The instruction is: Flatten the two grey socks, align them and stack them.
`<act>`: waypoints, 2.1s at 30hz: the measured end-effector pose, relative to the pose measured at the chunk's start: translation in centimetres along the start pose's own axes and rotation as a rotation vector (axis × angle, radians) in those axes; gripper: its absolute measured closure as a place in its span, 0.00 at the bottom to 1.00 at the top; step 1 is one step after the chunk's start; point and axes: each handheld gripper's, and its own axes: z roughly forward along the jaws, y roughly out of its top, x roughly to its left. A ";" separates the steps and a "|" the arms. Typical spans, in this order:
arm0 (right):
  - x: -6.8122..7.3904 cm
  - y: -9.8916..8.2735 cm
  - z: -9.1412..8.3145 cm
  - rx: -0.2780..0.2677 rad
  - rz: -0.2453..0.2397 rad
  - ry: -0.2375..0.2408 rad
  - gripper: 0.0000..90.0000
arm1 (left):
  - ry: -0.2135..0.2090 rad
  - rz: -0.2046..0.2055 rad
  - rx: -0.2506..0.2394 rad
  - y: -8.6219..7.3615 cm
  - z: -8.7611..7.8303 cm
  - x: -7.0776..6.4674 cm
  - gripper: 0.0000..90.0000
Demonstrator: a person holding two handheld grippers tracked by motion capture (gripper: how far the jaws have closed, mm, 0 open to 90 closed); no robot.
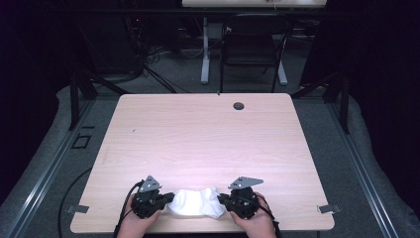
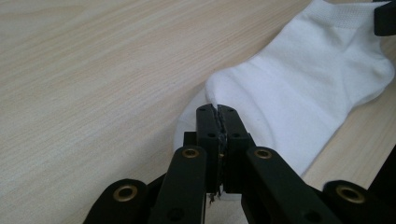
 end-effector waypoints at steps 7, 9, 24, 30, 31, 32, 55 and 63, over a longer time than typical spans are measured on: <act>-0.5 -0.3 0.4 0.017 0.012 -0.005 0.95 | 0.015 -0.012 0.011 -0.3 0.4 0.2 0.99; -0.6 -0.4 0.5 0.019 0.020 -0.002 0.94 | 0.010 -0.008 0.019 -0.3 0.5 0.3 0.99; -0.3 0.0 -0.4 -0.086 -0.003 0.016 0.82 | -0.009 -0.014 -0.082 0.3 -1.4 -0.1 0.82; 0.9 0.2 1.0 -0.052 -0.062 0.034 0.83 | -0.027 0.024 -0.034 0.2 -0.4 -1.0 0.81; 0.9 0.2 1.2 -0.036 -0.075 0.033 0.83 | -0.028 0.032 -0.028 0.2 -0.3 -1.0 0.81; 1.0 0.2 1.4 -0.030 -0.078 0.031 0.83 | -0.026 0.036 -0.017 0.1 -0.1 -1.1 0.81; 0.3 -1.1 2.7 0.049 -0.054 0.009 0.87 | -0.033 0.025 0.026 -0.9 1.0 -0.7 0.79; -0.3 -0.9 2.9 0.043 -0.039 0.010 0.88 | -0.025 0.029 0.017 -0.6 1.3 -0.5 0.79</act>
